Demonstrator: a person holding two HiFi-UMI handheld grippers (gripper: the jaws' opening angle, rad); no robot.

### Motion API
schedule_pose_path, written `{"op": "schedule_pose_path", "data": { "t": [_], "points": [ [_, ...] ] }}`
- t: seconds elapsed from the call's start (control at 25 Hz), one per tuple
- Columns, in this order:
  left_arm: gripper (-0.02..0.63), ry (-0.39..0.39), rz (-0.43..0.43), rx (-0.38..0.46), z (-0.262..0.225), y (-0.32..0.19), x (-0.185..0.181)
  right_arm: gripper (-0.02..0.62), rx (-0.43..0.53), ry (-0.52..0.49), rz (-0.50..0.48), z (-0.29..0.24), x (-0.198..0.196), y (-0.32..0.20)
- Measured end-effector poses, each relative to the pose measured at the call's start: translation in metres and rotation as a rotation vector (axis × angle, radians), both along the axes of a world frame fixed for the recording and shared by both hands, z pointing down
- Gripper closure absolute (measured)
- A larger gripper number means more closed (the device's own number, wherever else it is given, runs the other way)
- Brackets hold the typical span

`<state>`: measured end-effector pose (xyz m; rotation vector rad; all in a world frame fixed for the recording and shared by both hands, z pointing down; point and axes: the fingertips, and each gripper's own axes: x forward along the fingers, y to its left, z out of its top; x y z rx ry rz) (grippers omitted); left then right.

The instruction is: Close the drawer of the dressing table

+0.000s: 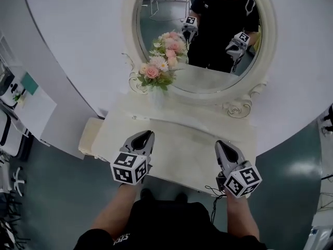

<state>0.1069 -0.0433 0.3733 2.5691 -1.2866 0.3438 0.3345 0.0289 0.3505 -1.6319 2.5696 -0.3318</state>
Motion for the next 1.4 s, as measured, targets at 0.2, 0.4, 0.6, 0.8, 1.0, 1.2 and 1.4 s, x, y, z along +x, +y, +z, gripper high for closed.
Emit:
{"op": "schedule_pose_path", "data": {
  "t": [0.2,0.4,0.6,0.8,1.0,1.2,1.4],
  "points": [
    [0.586,-0.032,0.055,0.054,-0.027,-0.014,-0.003,0.586,0.033,0.02,0.032,-0.017,-0.001,-0.007],
    [0.592,-0.098,0.12,0.139,-0.05,-0.028,-0.011,0.586,0.096,0.037,0.065,-0.046,-0.025,-0.026],
    [0.595,-0.014,0.057,0.153,-0.061,-0.035,-0.036,0.586,0.141,0.07,0.003,-0.064,-0.07,-0.038],
    [0.595,0.003,0.069,0.141,-0.052,-0.037,-0.051,0.588,0.132,0.102,-0.035,-0.061,-0.097,-0.043],
    [0.595,0.019,0.06,0.132,-0.05,-0.04,-0.063,0.588,0.101,0.094,-0.03,-0.051,-0.1,-0.043],
    [0.595,0.011,0.058,0.114,-0.043,-0.044,-0.068,0.588,0.078,0.093,-0.031,-0.043,-0.098,-0.044],
    [0.595,-0.011,0.05,0.118,-0.041,-0.046,-0.071,0.588,0.067,0.092,-0.035,-0.039,-0.098,-0.044]
  ]
}}
